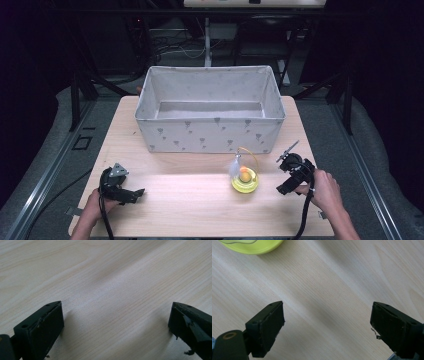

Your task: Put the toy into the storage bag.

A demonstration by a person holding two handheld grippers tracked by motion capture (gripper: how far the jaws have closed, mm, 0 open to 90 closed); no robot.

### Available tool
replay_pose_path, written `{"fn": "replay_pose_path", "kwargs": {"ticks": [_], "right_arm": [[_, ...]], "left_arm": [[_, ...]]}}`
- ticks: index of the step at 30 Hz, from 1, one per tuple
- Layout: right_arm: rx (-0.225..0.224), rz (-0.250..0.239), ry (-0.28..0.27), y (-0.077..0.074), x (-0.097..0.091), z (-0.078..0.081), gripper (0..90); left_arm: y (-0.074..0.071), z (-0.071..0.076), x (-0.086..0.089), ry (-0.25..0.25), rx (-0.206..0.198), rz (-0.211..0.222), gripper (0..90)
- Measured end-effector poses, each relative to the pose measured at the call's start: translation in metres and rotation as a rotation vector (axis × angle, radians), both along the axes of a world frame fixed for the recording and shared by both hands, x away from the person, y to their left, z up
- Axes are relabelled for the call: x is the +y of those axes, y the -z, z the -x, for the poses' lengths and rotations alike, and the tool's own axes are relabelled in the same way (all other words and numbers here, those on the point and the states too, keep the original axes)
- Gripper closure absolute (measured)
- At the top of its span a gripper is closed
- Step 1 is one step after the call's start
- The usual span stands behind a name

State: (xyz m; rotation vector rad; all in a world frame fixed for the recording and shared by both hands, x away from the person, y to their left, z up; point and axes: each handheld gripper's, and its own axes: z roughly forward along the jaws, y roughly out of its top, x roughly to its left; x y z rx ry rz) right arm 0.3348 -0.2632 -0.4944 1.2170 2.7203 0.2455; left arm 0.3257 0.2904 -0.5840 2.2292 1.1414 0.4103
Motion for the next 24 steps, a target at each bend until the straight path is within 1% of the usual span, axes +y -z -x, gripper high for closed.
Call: {"fn": "replay_pose_path", "kwargs": {"ticks": [2,4,7,8,10,11,12,13,14,17,19,21,22,24], "right_arm": [[-0.001,-0.005,0.000,0.000,0.000,0.000,11.6],[0.000,0.003,-0.013,-0.002,0.001,0.001,11.7],[-0.005,-0.008,-0.025,-0.005,0.005,0.002,11.5],[-0.003,0.006,-0.039,-0.007,0.007,0.002,11.4],[-0.006,0.015,-0.051,-0.009,0.009,0.003,11.4],[-0.011,-0.001,-0.051,-0.009,0.011,0.003,11.2],[-0.003,0.009,-0.063,-0.011,0.013,0.003,11.1],[-0.006,0.018,-0.070,-0.013,0.014,0.003,10.9],[-0.011,-0.002,-0.069,-0.013,0.015,0.003,10.4],[-0.010,0.010,-0.088,-0.017,0.019,0.004,9.5],[-0.020,0.014,-0.104,-0.022,0.021,0.004,8.7],[-0.029,-0.026,-0.107,-0.026,0.025,0.005,7.6],[-0.029,-0.023,-0.121,-0.028,0.027,0.005,7.2],[-0.034,-0.031,-0.128,-0.030,0.029,0.005,6.9]], "left_arm": [[0.000,0.000,0.000,0.000,0.000,0.001,0.0],[0.000,0.000,0.000,0.000,0.000,0.001,0.0],[0.000,0.000,0.000,-0.001,-0.001,0.002,0.0],[0.000,0.001,0.000,-0.005,-0.001,0.004,0.0],[0.000,0.001,0.000,-0.006,-0.001,0.005,0.0],[0.000,0.001,0.000,-0.006,0.000,0.005,0.0],[0.000,0.001,0.000,-0.003,0.005,0.006,0.0],[0.000,0.001,0.000,-0.004,0.006,0.006,0.0],[0.000,0.001,0.000,-0.004,0.006,0.007,0.0],[0.000,0.001,0.000,-0.001,0.006,0.005,0.0],[0.000,0.001,0.000,-0.001,0.006,0.005,0.0],[0.000,0.001,0.000,-0.001,0.006,0.005,0.0],[0.000,0.001,0.000,-0.001,0.006,0.005,0.0],[0.000,0.001,0.000,-0.001,0.006,0.005,0.0]]}}
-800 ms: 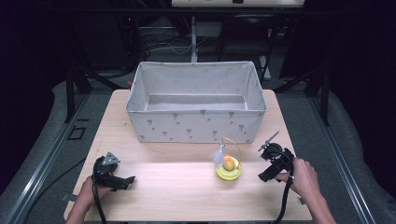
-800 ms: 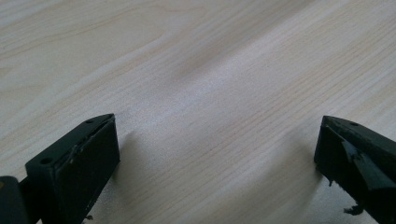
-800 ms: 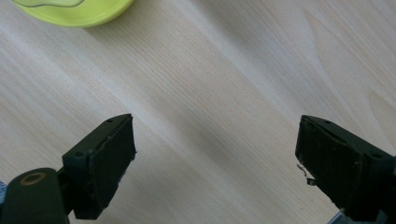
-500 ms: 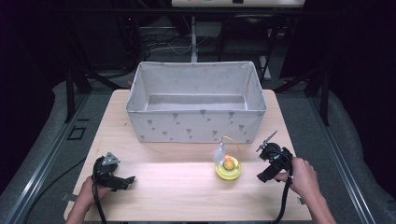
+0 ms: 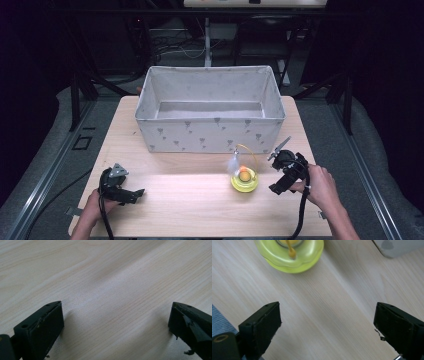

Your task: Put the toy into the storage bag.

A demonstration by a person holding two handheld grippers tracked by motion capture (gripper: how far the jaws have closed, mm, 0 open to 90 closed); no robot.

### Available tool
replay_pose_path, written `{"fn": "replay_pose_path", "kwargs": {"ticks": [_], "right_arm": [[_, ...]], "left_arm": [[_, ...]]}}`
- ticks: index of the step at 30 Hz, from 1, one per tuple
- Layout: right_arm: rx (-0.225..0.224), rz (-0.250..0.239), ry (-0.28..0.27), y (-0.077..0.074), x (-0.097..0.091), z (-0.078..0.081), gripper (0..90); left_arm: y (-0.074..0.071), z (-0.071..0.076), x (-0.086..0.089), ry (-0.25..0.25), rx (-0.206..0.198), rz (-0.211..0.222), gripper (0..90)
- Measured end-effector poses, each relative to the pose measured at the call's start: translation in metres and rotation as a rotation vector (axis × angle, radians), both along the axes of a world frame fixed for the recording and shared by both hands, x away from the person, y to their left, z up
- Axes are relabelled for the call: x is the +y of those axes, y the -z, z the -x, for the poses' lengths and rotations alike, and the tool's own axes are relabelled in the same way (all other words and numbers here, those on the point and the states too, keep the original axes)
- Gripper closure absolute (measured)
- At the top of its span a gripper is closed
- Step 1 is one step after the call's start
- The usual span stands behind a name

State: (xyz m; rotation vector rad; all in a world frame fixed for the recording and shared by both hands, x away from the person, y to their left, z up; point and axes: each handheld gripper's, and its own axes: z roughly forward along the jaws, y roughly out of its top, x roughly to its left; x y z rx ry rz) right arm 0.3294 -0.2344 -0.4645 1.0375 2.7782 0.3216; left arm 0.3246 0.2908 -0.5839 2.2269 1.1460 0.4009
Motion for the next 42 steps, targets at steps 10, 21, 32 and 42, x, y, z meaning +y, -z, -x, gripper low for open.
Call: {"fn": "replay_pose_path", "kwargs": {"ticks": [10,21,32,42], "right_arm": [[-0.009,-0.020,-0.054,-0.015,0.020,0.001,2.5],[-0.017,-0.071,-0.109,-0.031,0.041,-0.004,0.5],[-0.022,-0.091,-0.159,-0.045,0.061,-0.011,3.8],[-0.030,-0.089,-0.190,-0.053,0.070,-0.012,31.2]], "left_arm": [[0.000,0.000,0.000,0.000,0.000,-0.001,0.0],[0.000,0.000,0.000,-0.002,0.000,0.000,0.0],[0.000,0.000,0.000,-0.001,-0.003,-0.003,0.0],[0.000,0.000,-0.001,-0.010,-0.006,0.001,0.0]]}}
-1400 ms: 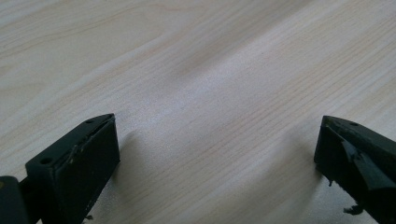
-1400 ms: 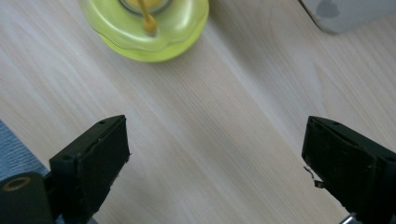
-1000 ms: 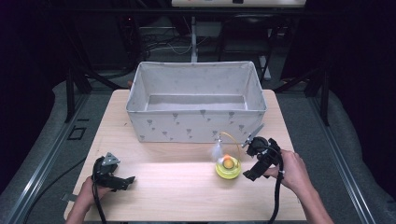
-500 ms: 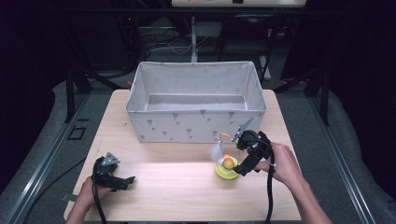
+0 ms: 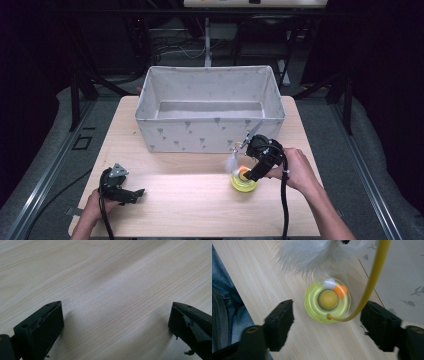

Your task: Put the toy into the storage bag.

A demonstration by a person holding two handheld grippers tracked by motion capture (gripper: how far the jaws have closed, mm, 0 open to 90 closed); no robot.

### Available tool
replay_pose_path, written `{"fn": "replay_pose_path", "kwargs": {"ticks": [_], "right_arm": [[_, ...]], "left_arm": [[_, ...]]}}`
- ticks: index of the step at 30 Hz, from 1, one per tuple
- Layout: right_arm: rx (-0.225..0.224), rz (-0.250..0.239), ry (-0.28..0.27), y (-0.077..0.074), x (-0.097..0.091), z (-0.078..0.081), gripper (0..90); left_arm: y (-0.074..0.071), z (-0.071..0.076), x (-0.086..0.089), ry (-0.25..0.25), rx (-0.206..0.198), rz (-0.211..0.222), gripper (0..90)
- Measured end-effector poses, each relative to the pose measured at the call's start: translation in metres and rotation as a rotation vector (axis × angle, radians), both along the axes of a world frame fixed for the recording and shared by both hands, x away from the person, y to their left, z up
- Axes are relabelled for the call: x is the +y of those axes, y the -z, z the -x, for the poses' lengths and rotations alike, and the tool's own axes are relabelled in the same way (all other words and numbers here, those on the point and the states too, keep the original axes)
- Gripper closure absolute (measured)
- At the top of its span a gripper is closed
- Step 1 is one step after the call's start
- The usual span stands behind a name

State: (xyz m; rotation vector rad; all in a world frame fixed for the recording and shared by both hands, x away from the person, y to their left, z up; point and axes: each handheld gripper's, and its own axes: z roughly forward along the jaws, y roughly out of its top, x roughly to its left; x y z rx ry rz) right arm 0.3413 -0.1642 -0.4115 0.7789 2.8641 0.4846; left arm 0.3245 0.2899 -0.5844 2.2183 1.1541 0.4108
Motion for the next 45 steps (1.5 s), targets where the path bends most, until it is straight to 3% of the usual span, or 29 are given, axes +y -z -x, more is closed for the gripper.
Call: {"fn": "replay_pose_path", "kwargs": {"ticks": [1,2,4,11,14,20,37,45], "right_arm": [[-0.005,0.002,0.000,0.000,0.000,0.000,33.5],[-0.016,0.008,0.001,-0.002,0.000,0.001,43.2],[-0.017,0.007,0.001,-0.002,0.001,0.001,45.0],[-0.021,0.033,-0.003,-0.007,0.002,0.001,64.4],[-0.019,0.014,0.000,-0.008,0.002,0.001,69.8],[-0.026,0.025,-0.008,-0.012,0.002,0.001,84.8],[-0.023,0.026,-0.009,-0.014,0.007,-0.001,88.5],[-0.021,0.051,-0.021,-0.020,0.011,-0.002,88.6]], "left_arm": [[0.000,0.000,0.000,0.001,0.000,-0.001,0.0],[0.000,0.000,0.000,0.001,0.000,-0.001,0.0],[0.000,0.000,0.000,0.001,0.000,-0.001,0.0],[0.000,0.000,0.000,0.002,-0.001,-0.001,0.0],[0.000,0.000,0.000,0.002,-0.001,-0.001,0.0],[0.000,0.000,0.000,0.002,-0.001,-0.001,0.0],[0.000,0.000,0.000,0.003,-0.001,-0.001,0.0],[0.000,0.000,0.000,0.004,-0.001,-0.002,0.0]]}}
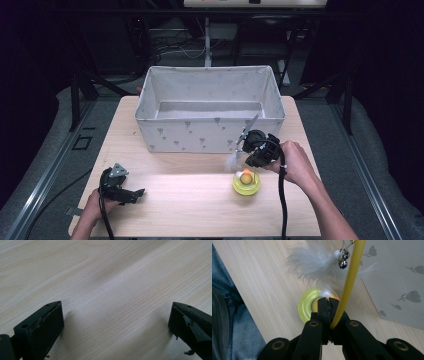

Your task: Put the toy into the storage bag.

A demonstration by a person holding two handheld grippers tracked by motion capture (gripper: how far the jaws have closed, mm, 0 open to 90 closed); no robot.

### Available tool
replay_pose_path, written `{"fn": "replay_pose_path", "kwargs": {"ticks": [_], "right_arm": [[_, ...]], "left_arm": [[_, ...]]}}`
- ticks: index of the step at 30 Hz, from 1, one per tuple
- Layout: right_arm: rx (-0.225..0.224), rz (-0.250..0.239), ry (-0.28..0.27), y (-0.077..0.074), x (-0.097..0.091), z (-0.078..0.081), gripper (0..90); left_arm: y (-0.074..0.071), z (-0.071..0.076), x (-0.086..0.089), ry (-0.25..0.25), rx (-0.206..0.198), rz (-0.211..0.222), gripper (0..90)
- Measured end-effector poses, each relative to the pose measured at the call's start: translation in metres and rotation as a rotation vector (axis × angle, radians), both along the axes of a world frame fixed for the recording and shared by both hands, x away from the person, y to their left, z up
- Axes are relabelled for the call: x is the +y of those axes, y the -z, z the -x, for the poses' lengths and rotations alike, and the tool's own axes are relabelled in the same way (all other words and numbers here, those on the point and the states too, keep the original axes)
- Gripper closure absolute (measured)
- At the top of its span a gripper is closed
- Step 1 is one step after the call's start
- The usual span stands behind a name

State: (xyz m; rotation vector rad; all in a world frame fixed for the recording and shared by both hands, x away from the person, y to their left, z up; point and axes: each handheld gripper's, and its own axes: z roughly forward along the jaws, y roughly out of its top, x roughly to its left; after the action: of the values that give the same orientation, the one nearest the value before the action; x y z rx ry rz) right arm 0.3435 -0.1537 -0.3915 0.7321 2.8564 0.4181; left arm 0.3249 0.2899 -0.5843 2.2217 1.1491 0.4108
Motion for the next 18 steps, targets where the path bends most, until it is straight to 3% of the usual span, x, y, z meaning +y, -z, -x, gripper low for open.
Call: {"fn": "replay_pose_path", "kwargs": {"ticks": [9,18], "right_arm": [[-0.013,-0.028,0.012,-0.012,-0.003,0.000,88.6],[-0.027,-0.025,0.024,-0.021,-0.004,-0.006,88.6]], "left_arm": [[0.000,0.000,0.000,0.000,-0.001,0.001,0.0],[0.000,0.000,0.000,0.000,-0.001,0.001,0.0]]}}
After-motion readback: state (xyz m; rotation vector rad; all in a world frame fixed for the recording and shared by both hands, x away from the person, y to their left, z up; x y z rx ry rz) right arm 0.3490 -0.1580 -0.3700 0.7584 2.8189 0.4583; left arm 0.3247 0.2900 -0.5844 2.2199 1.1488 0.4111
